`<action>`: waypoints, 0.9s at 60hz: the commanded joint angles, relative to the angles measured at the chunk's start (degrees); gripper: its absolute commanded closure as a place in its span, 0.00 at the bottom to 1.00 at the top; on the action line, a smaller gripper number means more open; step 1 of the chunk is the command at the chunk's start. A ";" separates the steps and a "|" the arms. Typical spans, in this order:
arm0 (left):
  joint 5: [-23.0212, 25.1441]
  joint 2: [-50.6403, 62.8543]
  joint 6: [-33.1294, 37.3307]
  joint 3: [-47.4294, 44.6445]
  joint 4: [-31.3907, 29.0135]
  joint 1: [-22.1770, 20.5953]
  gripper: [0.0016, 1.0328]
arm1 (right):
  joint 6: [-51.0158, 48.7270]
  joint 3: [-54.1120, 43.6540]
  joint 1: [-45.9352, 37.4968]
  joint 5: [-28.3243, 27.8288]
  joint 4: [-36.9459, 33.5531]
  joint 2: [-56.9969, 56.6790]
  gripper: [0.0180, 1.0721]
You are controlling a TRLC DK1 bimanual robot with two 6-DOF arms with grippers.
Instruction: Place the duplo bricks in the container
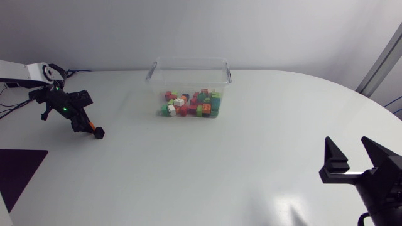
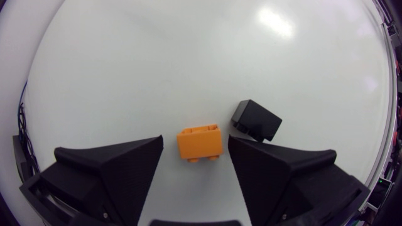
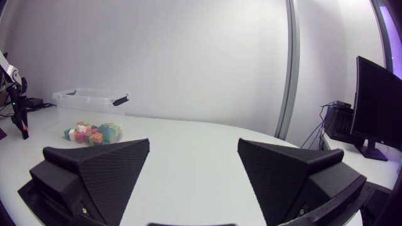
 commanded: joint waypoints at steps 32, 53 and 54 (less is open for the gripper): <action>6.25 -17.75 -4.42 -3.21 -4.73 -2.82 0.72 | -0.76 -1.19 -0.15 0.29 0.47 -0.38 0.04; 11.26 -29.97 -18.48 -8.75 -2.00 -17.32 0.72 | -0.67 -1.19 -0.15 0.29 0.47 -0.38 0.04; 11.35 -29.97 -19.19 -8.92 -1.56 -17.93 0.72 | -0.67 -1.19 -0.15 0.29 0.56 -0.38 0.04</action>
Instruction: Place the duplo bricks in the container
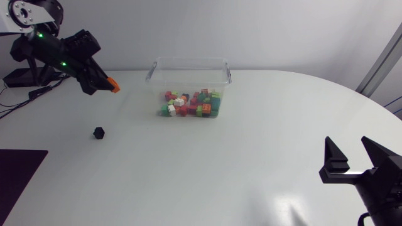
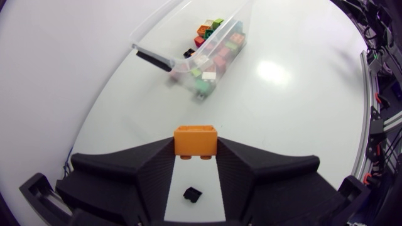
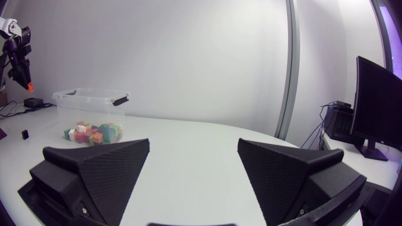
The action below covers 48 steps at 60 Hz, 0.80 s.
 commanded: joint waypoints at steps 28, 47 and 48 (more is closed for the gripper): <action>0.71 7.32 -31.02 2.36 24.33 -15.18 0.72 | -0.67 -1.28 -0.15 0.27 0.47 -0.38 0.04; -3.16 14.52 -35.33 10.27 27.76 -20.02 0.72 | -0.67 -1.28 -0.15 0.27 0.47 -0.38 0.04; -3.25 14.96 -35.50 10.79 27.76 -20.10 0.72 | -0.67 -1.19 -0.15 0.27 0.47 -0.38 0.04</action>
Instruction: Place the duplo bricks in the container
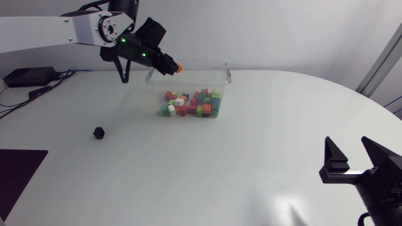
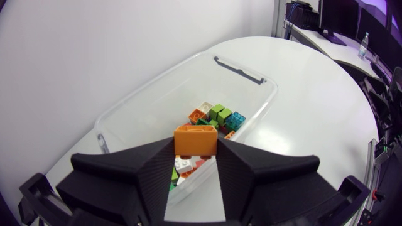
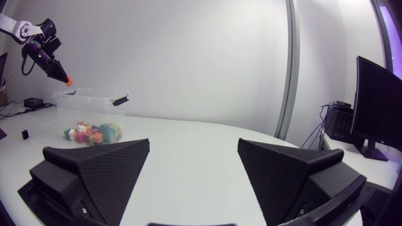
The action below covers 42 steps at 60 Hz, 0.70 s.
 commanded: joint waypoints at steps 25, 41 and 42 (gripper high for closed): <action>-6.87 9.84 -4.61 8.59 8.21 -2.10 0.06 | -0.67 -1.19 -0.15 0.27 0.56 -0.38 0.04; -2.30 -8.18 -0.48 -5.21 5.31 4.32 0.04 | -0.67 -1.19 -0.15 0.27 0.47 -0.38 0.04; -1.68 -10.20 0.58 -6.70 4.52 5.55 0.04 | -0.76 -1.19 -0.15 0.27 0.47 -0.38 0.04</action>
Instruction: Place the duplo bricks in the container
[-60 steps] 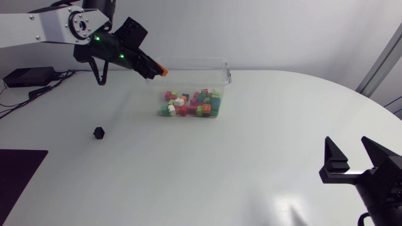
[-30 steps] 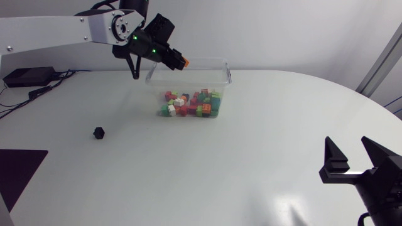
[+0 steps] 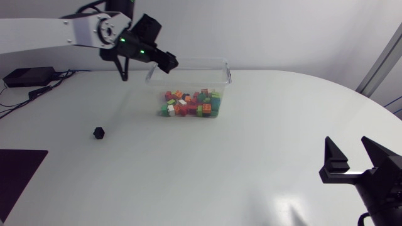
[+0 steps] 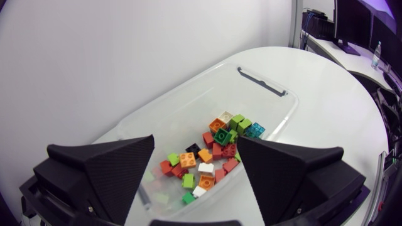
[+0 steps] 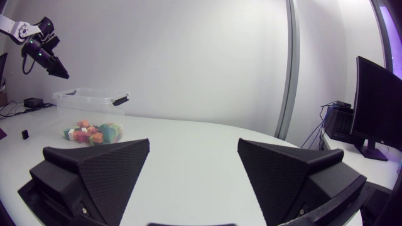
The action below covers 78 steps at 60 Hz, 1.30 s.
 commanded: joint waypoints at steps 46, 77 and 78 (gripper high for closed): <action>-11.98 4.23 8.37 -15.37 -19.46 25.71 0.09 | -0.76 -1.17 -0.15 0.27 0.47 -0.38 0.04; -13.12 5.81 -8.86 -20.65 -13.66 25.79 0.35 | -0.67 -1.17 -0.15 0.27 0.47 -0.38 0.04; -13.12 5.81 -8.86 -20.74 -13.66 25.71 0.36 | -0.76 -1.17 -0.15 0.27 0.47 -0.38 0.04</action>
